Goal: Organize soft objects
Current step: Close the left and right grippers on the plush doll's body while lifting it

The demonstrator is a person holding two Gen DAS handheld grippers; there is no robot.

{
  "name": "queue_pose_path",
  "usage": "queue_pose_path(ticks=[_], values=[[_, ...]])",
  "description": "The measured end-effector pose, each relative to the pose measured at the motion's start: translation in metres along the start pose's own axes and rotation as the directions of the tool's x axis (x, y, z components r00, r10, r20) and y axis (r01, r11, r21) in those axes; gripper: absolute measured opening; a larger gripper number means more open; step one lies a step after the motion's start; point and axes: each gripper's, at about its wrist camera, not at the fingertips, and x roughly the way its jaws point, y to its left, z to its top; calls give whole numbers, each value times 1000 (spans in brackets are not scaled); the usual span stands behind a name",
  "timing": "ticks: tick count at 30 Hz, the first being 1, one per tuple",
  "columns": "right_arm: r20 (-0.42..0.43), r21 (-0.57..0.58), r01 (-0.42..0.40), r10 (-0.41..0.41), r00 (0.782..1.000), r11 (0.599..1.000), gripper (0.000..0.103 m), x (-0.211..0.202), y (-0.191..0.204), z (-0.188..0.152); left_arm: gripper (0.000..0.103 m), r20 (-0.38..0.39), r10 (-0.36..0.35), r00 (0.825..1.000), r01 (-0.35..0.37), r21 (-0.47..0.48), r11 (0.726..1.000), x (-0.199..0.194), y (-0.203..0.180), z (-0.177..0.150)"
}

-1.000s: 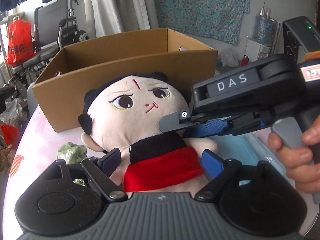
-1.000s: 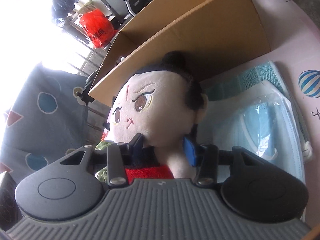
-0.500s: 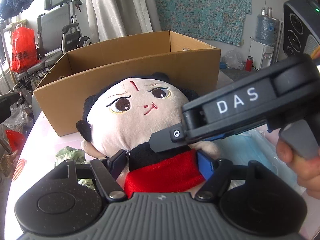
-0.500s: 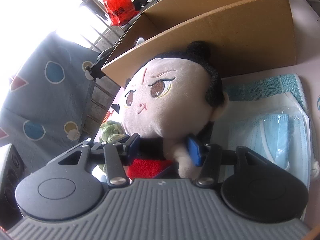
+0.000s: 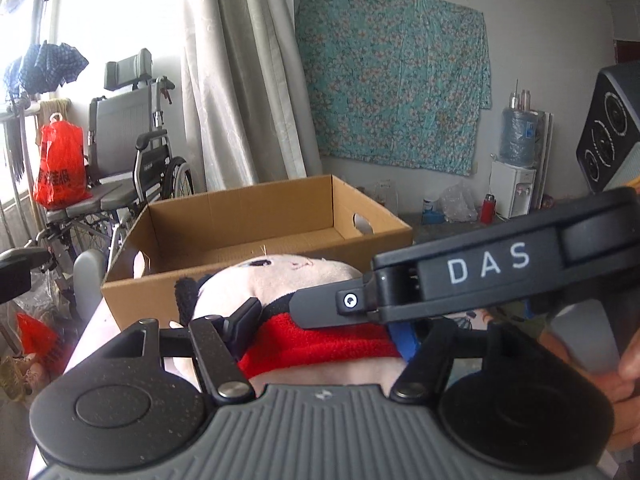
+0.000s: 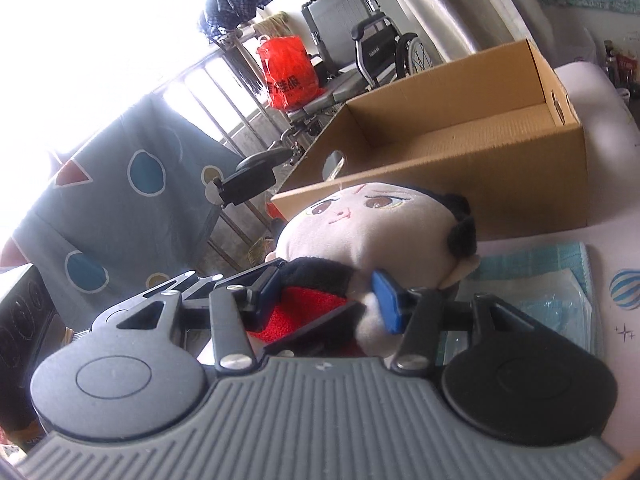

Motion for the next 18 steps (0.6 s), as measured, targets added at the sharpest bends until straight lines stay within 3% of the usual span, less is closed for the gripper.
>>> queue_pose_path(ticks=[3, 4, 9, 11, 14, 18], values=[[34, -16, -18, 19, 999, 1000, 51, -11, 11, 11, 48, 69, 1, 998, -2, 14, 1000, -10, -5, 13], [41, -12, -20, 21, 999, 1000, 50, -12, 10, 15, 48, 72, -7, 997, 6, 12, 1000, -10, -5, 18], [-32, 72, 18, -16, 999, 997, 43, 10, -5, 14, 48, -29, -12, 1000, 11, -19, 1000, 5, -5, 15], [-75, 107, 34, -26, 997, 994, 39, 29, -11, -3, 54, -83, -9, 996, 8, -16, 1000, 9, -5, 0], [-59, 154, 9, 0, 998, 988, 36, 32, -20, -22, 76, -119, -37, 992, 31, -55, 998, 4, 2, -17], [-65, 182, 23, -12, 998, 983, 43, 21, -24, -25, 82, -119, 13, 993, -17, -27, 999, -12, 8, -27]])
